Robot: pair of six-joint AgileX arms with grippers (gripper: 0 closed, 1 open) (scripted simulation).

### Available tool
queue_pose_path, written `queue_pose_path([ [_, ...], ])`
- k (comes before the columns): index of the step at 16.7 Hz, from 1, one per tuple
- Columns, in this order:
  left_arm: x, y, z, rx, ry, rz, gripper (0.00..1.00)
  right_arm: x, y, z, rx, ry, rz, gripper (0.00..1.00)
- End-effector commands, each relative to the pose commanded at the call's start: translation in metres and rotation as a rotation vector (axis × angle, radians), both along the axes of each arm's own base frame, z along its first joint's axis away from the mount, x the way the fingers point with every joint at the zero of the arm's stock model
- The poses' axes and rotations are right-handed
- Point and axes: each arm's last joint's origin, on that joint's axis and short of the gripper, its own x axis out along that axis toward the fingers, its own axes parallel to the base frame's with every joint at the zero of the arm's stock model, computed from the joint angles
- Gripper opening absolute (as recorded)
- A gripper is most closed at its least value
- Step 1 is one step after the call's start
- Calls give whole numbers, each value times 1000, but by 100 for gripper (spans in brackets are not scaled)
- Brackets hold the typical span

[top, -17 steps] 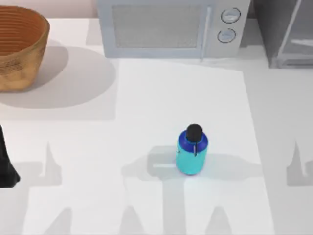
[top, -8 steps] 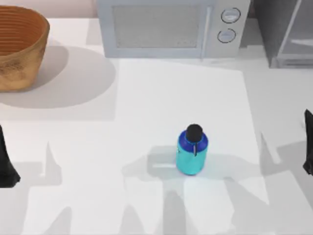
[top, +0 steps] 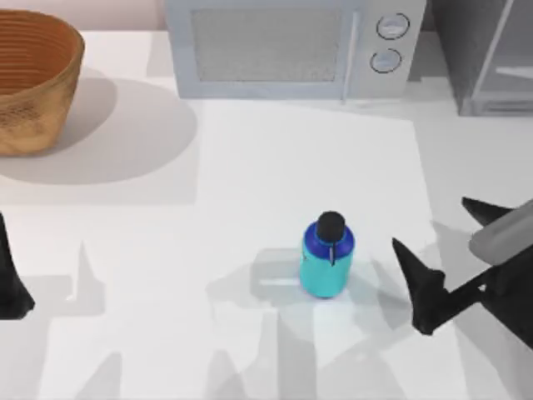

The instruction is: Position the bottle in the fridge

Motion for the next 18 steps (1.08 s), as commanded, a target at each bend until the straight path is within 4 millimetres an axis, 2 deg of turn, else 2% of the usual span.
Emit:
queue_pose_path([
  [4, 0, 0, 0, 0, 0, 0, 100, -2, 25, -28, -10, 23, 121, 100],
  [8, 0, 0, 0, 0, 0, 0, 100, -7, 40, -46, -4, 15, 198, 100],
  [15, 0, 0, 0, 0, 0, 0, 100, -8, 42, -51, -5, 16, 213, 100],
  [18, 0, 0, 0, 0, 0, 0, 100, -2, 49, -52, -3, 14, 217, 100],
])
